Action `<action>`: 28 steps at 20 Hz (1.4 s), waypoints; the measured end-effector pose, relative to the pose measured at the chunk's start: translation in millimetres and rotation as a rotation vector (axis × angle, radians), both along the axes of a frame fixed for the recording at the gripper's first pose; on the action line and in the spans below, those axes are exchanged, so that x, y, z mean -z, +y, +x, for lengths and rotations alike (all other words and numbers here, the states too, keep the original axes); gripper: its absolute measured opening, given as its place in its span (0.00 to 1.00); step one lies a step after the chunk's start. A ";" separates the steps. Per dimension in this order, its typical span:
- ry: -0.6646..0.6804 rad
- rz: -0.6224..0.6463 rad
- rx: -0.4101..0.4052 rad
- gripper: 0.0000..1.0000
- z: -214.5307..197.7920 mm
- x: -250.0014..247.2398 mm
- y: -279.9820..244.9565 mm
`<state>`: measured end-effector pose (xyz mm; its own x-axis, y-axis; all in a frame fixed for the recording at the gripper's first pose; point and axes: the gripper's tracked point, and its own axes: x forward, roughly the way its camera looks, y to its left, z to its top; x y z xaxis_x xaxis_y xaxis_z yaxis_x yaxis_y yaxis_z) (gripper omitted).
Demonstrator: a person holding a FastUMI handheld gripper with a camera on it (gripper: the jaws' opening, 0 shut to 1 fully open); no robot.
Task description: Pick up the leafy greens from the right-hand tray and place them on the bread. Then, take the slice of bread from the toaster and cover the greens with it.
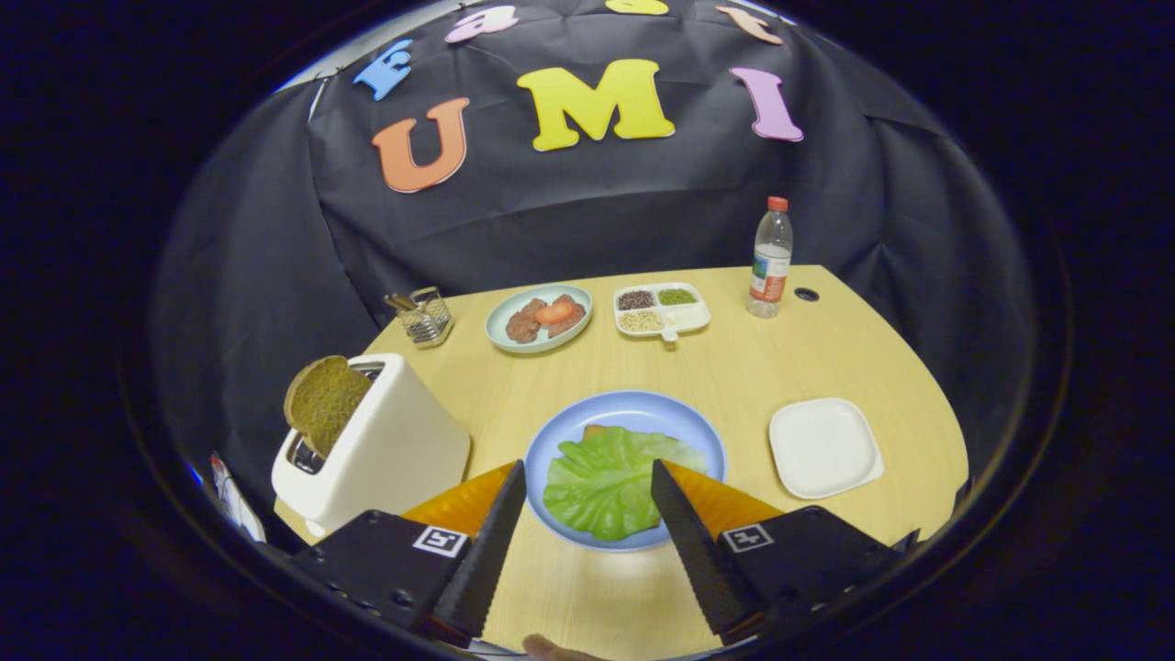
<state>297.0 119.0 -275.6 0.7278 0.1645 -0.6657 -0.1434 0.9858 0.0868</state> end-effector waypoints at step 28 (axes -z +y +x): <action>-0.014 -0.030 -0.082 0.79 2.9 -31.6 230.8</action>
